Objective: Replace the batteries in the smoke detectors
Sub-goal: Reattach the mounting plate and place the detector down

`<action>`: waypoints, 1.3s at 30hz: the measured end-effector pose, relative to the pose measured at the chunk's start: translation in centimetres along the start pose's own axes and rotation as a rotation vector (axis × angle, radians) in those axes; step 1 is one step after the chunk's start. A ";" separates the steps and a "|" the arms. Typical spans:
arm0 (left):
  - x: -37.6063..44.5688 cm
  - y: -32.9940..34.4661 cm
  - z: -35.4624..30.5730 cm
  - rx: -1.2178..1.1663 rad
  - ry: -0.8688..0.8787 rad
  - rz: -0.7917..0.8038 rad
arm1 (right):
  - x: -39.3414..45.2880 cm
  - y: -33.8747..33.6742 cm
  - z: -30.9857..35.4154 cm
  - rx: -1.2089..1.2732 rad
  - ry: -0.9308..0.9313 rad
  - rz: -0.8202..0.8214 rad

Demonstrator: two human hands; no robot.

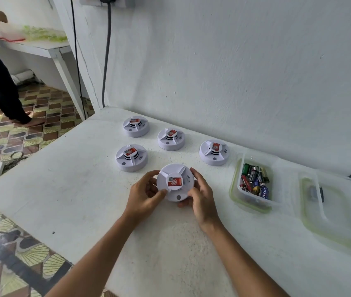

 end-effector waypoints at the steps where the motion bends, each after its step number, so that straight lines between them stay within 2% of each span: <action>1: 0.1 0.0 -0.1 0.006 0.004 -0.002 | 0.1 0.0 0.0 -0.001 -0.006 -0.002; 20: 0.5 0.2 -0.5 0.066 0.072 0.025 | 1.3 -0.1 -0.6 -0.010 -0.032 -0.030; 34: 0.5 -0.5 0.4 -0.033 -0.042 0.019 | 0.7 0.0 -0.6 -0.007 -0.029 -0.086; 39: 0.5 -0.6 0.1 -0.072 -0.024 0.038 | 0.2 -0.1 -0.2 -0.001 -0.039 -0.126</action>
Point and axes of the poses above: each hand's wrist, its own x-axis towards the middle knuckle, its own y-axis out of the palm, z = x × y, the point moved 4 cm from there along x, towards the middle knuckle, and after that the axes turned 15 degrees about y, right-handed, at the moved point
